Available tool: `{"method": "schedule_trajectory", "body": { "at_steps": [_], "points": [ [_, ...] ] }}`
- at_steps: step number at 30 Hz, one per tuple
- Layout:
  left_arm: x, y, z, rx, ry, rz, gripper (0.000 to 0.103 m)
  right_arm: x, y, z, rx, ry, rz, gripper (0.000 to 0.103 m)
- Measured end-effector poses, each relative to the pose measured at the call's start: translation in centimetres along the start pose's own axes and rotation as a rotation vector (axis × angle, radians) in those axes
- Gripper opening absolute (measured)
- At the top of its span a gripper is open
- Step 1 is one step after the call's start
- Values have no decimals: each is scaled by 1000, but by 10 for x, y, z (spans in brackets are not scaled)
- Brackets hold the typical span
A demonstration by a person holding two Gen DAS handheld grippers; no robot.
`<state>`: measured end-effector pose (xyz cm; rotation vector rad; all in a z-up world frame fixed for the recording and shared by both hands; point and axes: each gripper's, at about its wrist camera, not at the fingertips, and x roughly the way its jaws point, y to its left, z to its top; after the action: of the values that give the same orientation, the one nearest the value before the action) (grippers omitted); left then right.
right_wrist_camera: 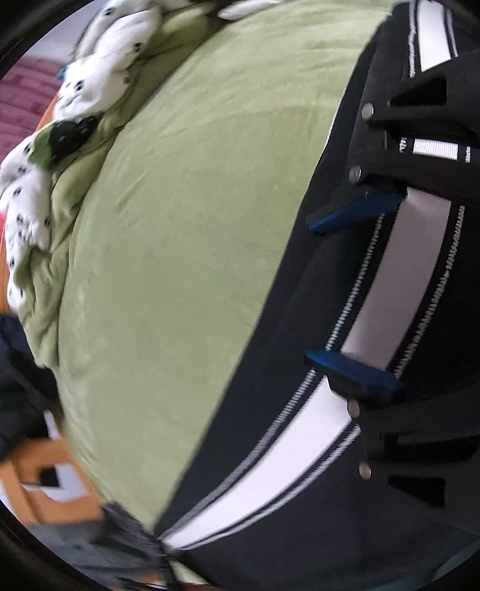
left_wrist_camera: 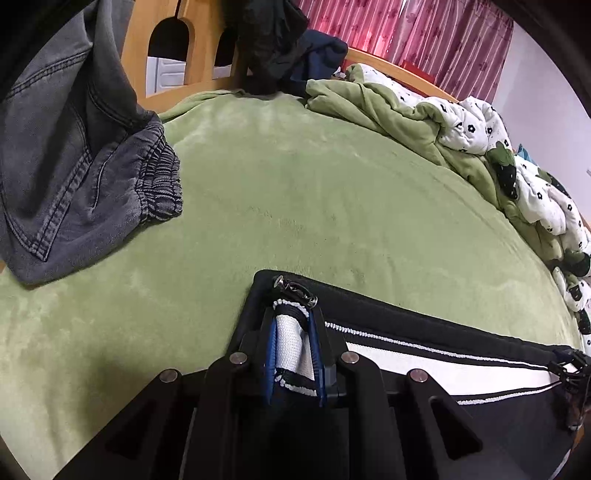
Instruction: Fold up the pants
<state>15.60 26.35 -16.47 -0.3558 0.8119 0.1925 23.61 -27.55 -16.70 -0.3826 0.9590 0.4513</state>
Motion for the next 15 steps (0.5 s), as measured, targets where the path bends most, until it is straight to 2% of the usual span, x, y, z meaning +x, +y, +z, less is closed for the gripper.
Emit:
{"method": "schedule_trajectory", "body": {
  "at_steps": [2, 6, 9, 12, 15],
  "points": [
    [-4, 1, 0, -4, -13, -9, 16, -8, 2, 2, -5, -27, -23, 6],
    [-20, 5, 5, -45, -69, -45, 16, -35, 1, 10, 8, -146, -50, 4],
    [-11, 0, 10, -18, -49, -1, 16, -28, 0, 15, -1, -138, -54, 4],
    [12, 0, 7, -23, -3, 45, 16, 2, -4, 14, 31, -97, -50, 4],
    [12, -5, 2, -4, -22, 74, 18, 12, -1, 8, 84, -127, -68, 6]
  ]
}}
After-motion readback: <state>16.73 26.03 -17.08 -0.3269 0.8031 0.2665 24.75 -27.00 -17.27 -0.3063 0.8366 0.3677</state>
